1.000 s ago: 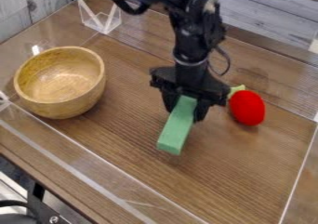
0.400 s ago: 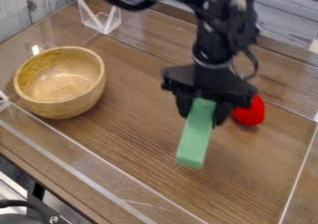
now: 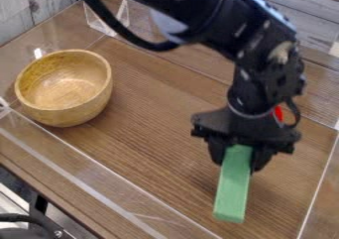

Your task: Remove the green block from the brown bowl and put it on the table

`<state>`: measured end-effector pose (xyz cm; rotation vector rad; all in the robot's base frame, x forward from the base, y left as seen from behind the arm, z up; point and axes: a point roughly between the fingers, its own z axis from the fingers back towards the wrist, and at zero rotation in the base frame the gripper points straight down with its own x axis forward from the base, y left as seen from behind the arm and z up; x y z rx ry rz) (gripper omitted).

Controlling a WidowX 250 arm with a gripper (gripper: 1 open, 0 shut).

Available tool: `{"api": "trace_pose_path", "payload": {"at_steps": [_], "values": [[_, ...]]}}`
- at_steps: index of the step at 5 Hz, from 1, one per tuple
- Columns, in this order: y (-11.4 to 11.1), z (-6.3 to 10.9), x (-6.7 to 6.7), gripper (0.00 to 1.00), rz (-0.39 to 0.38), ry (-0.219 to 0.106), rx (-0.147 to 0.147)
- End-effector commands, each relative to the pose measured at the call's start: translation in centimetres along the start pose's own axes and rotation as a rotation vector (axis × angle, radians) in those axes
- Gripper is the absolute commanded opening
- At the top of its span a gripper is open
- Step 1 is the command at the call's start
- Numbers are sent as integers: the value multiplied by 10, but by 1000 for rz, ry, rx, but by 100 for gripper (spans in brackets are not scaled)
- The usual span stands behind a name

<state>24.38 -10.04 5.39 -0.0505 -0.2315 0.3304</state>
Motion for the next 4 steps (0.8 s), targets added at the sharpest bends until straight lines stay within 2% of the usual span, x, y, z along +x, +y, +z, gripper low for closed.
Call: {"api": "trace_pose_path", "payload": {"at_steps": [1,2,4], "values": [[-4,-6,0,0,5,2,-33],[-3,-6,3,0,-5,7,-50],[-2,0,5,0,-19,11,-56]]}}
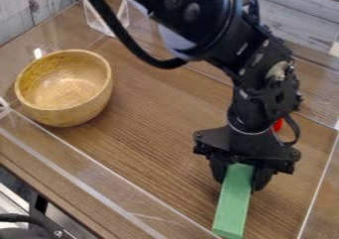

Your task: Remove the green block from the brown bowl and put it on the table

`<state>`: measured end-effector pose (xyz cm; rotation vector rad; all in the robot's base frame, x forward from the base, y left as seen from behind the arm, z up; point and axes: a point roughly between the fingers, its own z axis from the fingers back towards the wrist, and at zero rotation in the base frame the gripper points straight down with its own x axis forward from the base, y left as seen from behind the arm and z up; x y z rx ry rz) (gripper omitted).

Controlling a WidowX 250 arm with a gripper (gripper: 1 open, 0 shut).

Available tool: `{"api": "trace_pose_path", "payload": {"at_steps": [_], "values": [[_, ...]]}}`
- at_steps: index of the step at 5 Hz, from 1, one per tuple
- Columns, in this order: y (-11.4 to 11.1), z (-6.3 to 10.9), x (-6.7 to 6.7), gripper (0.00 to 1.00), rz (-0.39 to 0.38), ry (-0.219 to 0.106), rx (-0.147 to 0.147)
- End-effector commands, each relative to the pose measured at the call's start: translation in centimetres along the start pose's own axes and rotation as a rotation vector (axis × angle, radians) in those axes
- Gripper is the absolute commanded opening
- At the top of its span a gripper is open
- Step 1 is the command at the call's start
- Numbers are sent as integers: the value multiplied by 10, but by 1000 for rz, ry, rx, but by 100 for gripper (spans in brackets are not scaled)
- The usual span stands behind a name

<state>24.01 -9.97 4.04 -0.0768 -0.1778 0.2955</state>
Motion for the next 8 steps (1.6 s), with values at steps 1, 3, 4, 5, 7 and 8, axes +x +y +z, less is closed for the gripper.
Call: {"api": "trace_pose_path", "payload": {"at_steps": [1,3,4,5,7,8], "values": [[-4,15,12,0,4,-46,-41],[-3,16,16,0,-5,-39,-53],[-3,17,18,0,-13,-34,-58],[-3,15,19,0,-23,-27,-64],[-3,11,19,0,-40,-10,-74],[-4,11,20,0,-53,-8,-78]]}}
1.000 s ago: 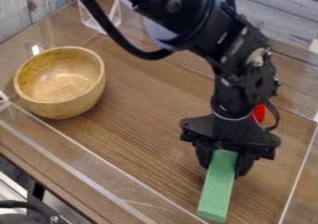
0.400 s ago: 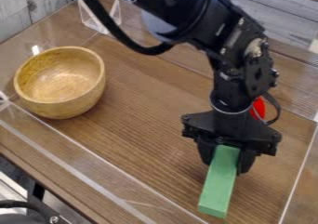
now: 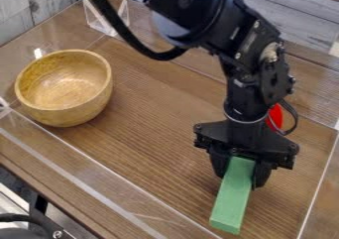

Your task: Remove the green block from the brown bowl and put it on the table

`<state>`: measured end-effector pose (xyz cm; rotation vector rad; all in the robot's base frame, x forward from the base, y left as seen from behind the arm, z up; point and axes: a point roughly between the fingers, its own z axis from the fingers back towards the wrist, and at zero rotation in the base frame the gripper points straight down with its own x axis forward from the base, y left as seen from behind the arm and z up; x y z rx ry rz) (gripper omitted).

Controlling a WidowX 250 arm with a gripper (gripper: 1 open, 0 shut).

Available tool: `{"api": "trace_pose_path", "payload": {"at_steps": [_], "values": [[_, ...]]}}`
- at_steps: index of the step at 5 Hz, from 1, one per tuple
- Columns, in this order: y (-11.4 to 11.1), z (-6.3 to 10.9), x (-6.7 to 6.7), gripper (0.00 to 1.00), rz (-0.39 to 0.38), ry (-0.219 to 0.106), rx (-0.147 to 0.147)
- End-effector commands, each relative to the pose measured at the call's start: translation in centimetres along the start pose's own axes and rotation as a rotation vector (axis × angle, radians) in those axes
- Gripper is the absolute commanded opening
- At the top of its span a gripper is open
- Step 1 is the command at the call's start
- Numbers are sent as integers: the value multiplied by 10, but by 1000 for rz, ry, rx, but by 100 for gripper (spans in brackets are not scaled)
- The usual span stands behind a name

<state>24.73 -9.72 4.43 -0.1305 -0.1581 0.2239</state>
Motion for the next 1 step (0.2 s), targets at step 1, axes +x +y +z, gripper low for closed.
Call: {"api": "trace_pose_path", "payload": {"at_steps": [1], "values": [[-4,8,12,0,-2,-38,-24]]}}
